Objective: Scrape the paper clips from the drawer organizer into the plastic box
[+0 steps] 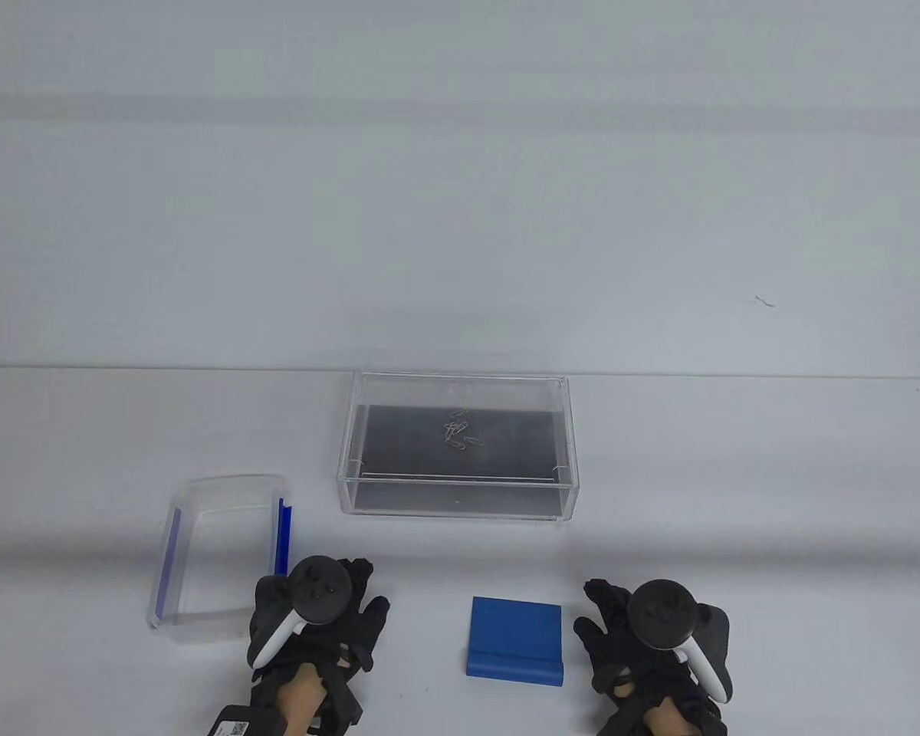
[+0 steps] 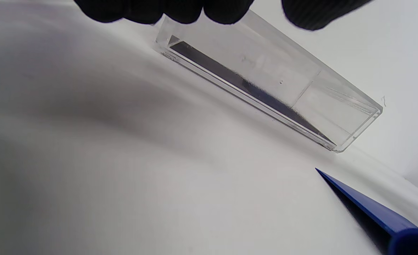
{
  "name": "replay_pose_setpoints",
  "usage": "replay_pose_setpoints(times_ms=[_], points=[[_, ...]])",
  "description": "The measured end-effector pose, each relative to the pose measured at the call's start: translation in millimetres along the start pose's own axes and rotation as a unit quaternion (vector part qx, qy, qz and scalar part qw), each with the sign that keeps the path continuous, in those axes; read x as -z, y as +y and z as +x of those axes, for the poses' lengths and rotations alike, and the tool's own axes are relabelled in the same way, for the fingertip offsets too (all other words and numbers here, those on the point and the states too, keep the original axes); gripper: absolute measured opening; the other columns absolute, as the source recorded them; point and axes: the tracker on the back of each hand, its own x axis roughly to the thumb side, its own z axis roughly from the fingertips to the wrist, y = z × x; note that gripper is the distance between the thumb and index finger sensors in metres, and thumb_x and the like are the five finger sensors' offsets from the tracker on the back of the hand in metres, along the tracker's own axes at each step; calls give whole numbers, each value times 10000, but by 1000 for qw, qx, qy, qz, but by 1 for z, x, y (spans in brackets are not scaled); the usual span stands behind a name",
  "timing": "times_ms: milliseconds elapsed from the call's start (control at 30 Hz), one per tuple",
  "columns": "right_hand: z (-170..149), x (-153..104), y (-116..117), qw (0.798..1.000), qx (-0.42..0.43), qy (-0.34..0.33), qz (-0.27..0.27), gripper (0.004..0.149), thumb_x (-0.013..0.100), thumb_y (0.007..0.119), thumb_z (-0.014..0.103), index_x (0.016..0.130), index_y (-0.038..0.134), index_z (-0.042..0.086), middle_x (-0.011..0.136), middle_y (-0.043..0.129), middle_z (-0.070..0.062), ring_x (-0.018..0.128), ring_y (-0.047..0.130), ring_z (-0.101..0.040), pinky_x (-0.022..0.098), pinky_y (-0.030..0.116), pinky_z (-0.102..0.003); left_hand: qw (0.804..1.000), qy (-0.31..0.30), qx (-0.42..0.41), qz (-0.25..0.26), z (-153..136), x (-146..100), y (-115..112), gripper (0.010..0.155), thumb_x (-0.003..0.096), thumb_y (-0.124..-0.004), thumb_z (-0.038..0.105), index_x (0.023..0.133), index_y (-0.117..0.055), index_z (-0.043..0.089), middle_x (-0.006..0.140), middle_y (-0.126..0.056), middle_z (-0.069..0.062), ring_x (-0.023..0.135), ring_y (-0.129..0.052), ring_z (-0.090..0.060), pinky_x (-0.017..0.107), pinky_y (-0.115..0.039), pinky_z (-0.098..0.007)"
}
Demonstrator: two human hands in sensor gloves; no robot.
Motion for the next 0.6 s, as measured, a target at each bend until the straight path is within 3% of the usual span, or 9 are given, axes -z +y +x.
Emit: replay_pose_setpoints(times_ms=[600], points=[[3, -2, 1, 1000, -5, -8, -3, 622, 448, 695, 434, 984, 439, 251, 1037, 509, -43, 966, 546, -345, 728, 464, -554, 1000, 6, -29, 2, -1, -7, 2, 690, 462, -657, 512, 1018, -467, 149, 1029, -443, -149, 961, -515, -465, 673, -593, -557]])
